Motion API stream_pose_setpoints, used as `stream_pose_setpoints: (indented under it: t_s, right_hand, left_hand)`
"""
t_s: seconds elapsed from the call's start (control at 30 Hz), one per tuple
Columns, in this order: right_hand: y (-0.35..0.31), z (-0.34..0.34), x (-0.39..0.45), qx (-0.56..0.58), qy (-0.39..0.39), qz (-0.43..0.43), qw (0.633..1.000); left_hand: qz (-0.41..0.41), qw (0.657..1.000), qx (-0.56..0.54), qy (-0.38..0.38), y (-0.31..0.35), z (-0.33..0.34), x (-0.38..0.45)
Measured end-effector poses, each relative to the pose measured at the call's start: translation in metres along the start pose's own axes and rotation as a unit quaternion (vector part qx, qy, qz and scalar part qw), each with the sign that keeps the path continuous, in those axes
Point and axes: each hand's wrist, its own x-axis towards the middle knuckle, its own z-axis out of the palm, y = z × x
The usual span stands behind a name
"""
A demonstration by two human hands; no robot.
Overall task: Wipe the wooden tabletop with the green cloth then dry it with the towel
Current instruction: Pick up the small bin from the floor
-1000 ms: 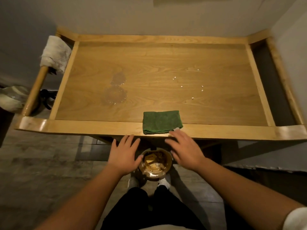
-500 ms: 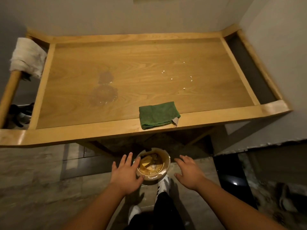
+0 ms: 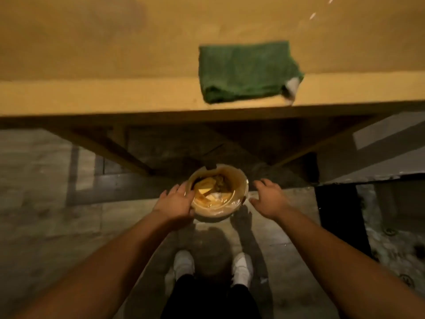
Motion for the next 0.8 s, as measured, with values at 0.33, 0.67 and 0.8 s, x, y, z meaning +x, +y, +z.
stream_pose_setpoints:
  t_s: [0.33,0.67,0.8]
  right_hand:
    - [0.01,0.115,0.098,0.233,-0.028,0.096,0.967]
    - [0.008,0.178,0.126,0.486,0.03,0.302,0.819]
    - [0.0,0.164,0.121,0.516,0.021,0.297,0.803]
  left_hand:
    - [-0.134,0.896,-0.422,0.005,-0.008,0.114,0.1]
    - [-0.307,0.731,-0.607,0.054,0.019,0.156,0.128]
    - [-0.324,0.783,-0.524,0.084,0.022,0.146,0.122]
